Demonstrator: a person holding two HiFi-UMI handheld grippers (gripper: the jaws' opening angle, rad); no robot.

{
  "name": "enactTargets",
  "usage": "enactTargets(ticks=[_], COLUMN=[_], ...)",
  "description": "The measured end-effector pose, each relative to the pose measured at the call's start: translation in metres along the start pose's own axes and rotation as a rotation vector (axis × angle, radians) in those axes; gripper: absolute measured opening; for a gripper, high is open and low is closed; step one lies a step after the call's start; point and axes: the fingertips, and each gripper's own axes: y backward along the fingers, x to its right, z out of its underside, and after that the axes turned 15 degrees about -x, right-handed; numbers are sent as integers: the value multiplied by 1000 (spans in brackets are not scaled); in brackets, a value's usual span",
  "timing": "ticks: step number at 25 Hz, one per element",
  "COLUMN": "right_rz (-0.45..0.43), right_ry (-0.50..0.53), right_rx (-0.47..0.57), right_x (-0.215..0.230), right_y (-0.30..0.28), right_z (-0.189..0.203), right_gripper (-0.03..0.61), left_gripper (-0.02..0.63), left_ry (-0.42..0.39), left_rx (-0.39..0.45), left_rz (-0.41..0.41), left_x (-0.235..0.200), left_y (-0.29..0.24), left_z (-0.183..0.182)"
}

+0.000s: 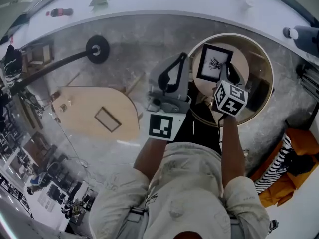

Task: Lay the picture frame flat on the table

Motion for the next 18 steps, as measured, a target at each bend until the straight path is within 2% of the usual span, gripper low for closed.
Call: enactTargets(ticks=[6, 18], right_rz=[20, 25], right_ry=[-16, -14], right_rx=[-108, -240], right_x=[12, 17], right_y=[-42, -104], right_z=[36, 74], right_gripper=[72, 72], left_gripper=[3, 3], left_ry=[-1, 19], left_rx=[-13, -62], left_rz=[15, 30], left_x=[2, 2], left_y=[-11, -25], left_z=[11, 41])
